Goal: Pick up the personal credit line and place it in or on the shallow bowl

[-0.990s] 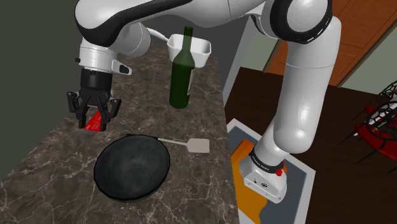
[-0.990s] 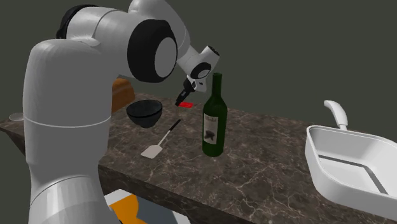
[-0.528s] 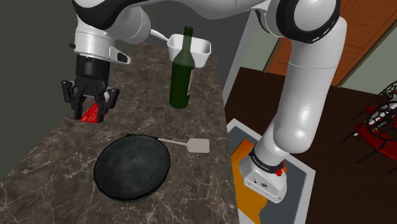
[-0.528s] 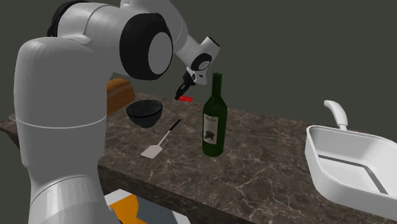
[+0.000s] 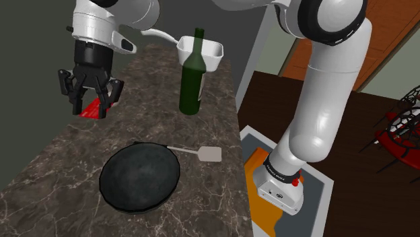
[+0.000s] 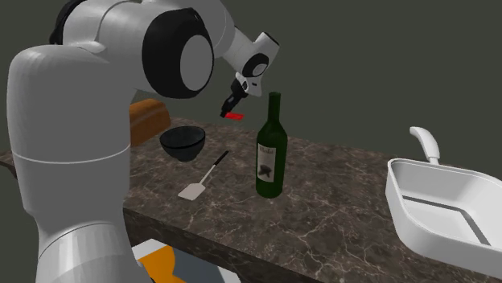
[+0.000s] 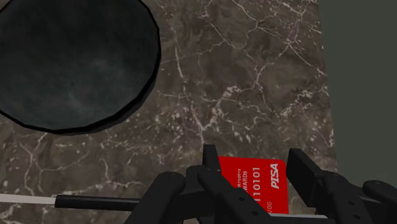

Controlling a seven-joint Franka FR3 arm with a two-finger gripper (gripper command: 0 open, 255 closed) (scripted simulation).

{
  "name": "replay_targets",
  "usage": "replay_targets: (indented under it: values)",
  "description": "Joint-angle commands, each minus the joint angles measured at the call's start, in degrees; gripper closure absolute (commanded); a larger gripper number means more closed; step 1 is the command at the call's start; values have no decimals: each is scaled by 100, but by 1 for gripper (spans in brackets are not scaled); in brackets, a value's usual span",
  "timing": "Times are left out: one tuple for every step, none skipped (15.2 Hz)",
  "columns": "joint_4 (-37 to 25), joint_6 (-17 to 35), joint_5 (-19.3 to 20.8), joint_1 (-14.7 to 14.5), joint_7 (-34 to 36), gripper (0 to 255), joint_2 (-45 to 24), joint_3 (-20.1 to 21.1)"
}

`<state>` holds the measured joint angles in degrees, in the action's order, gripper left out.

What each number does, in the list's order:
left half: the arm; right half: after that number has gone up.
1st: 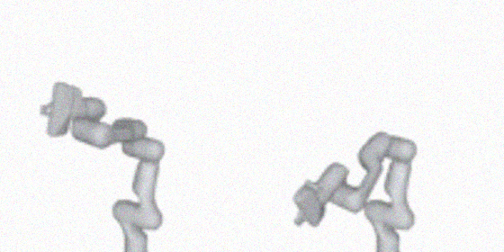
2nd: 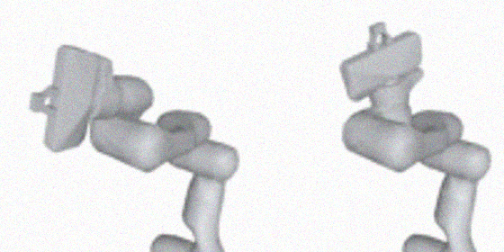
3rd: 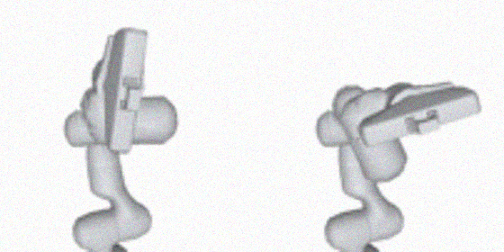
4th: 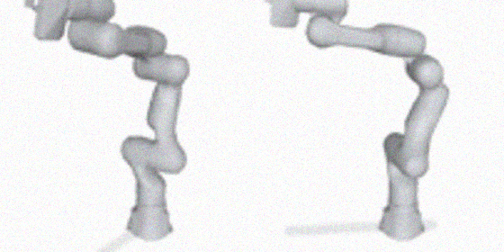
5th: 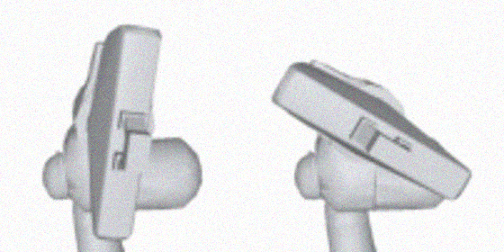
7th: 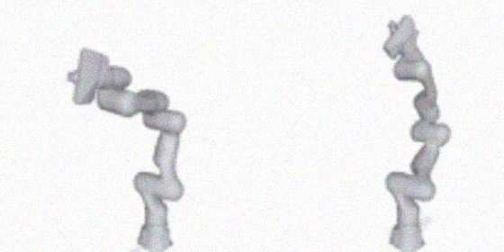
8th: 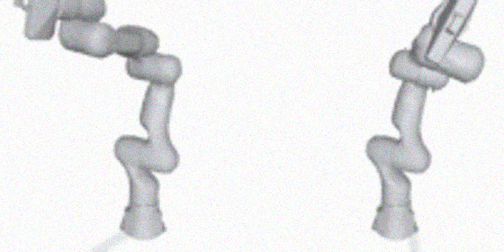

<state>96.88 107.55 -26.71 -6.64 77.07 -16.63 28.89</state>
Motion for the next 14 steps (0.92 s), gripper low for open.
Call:
replay_targets:
  values:
    - [-86,-130,-8,13,56,255,57,5]
    - [-140,-192,-6,16,86,255,73,6]
    - [-196,-255,-4,19,116,255,87,8]
    - [-254,-317,-2,22,147,255,100,9]
    - [-277,-342,-1,23,159,255,105,10]
    - [-11,-267,-111,34,138,255,321,47]
    - [243,-199,-222,42,119,255,533,85]
    - [485,-139,-336,44,101,255,742,122]
    - [717,-86,-451,42,85,255,949,157]
    - [939,-39,-567,34,72,255,1154,192]
    - [1152,1,-685,21,60,255,1356,225]
    - [1356,35,-803,2,52,255,1557,256]
    - [1552,63,-921,-23,46,255,1756,286]
    - [1740,87,-1040,-53,44,255,1954,313]
